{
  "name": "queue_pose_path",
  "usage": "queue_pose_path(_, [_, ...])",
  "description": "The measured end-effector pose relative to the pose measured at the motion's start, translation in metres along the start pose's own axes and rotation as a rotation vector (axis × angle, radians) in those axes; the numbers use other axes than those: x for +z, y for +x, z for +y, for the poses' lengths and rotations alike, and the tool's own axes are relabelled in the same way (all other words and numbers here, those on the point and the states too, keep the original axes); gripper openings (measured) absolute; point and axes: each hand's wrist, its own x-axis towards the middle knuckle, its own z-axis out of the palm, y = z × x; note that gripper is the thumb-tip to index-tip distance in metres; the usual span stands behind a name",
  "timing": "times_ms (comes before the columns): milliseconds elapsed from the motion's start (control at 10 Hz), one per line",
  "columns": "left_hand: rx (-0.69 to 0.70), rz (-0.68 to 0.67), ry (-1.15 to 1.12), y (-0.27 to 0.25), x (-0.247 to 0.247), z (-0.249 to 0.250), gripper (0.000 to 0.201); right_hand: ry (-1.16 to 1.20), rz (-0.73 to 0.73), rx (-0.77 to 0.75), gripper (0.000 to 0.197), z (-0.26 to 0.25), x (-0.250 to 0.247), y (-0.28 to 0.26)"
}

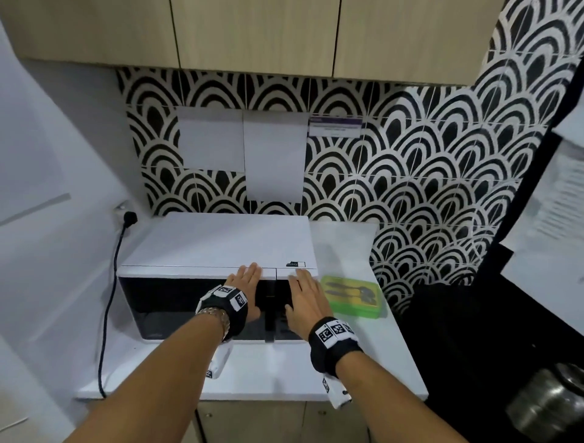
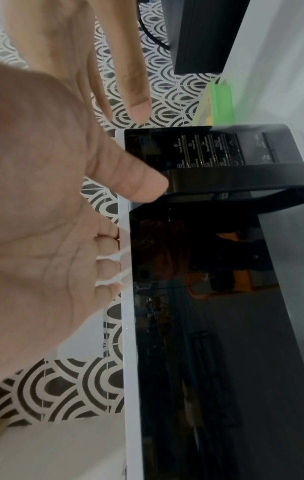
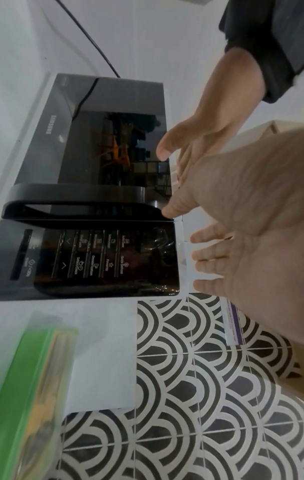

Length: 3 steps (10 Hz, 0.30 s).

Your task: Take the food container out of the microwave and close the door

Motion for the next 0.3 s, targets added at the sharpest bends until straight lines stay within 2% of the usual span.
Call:
queue_pose_path(200, [-0.045, -0.014, 0.005, -0.005, -0.012, 0.008, 0.101, -0.062, -0.165, 0.01, 0.079, 0.007, -0.017, 0.008])
queue_pose_path(300, [-0.022, -0.009, 0.023, -0.007, -0.03, 0.004, 0.099, -0.032, -0.16, 0.055, 0.08, 0.008, -0.04, 0.02])
